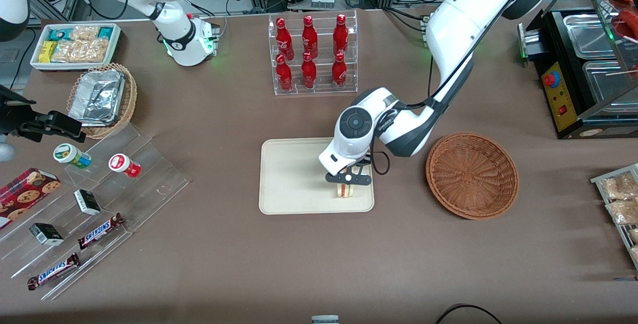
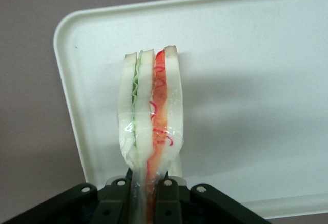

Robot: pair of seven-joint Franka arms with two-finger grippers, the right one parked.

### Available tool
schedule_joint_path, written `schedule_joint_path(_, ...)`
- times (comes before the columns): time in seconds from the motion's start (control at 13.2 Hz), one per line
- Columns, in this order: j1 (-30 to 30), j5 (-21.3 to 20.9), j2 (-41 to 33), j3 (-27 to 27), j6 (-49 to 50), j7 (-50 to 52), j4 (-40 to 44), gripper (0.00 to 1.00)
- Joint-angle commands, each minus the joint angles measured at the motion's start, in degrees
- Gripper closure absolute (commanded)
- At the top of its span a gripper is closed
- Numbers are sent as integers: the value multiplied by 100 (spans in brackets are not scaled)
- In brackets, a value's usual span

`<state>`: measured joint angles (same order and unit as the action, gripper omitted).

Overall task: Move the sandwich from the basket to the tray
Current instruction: 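Lower the sandwich onto the tray and open the left gripper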

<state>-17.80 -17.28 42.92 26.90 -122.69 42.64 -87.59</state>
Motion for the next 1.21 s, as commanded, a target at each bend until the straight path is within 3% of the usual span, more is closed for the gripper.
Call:
schedule_joint_path(0.0, -135, -118, 208, -27, 202, -80, 278, 100)
schedule_joint_path(0.23, -188, -118, 269, -36, 184, -63, 287, 100)
schedule_joint_path(0.3, -180, -92, 270, -36, 176, -45, 287, 87)
schedule_joint_path(0.38, -180, -91, 278, -45, 175, -54, 330, 19)
schedule_joint_path(0.45, -180, -100, 270, -45, 175, -28, 331, 0)
schedule_joint_path(1.13, -48, -91, 59, -212, 289, -54, 673, 0)
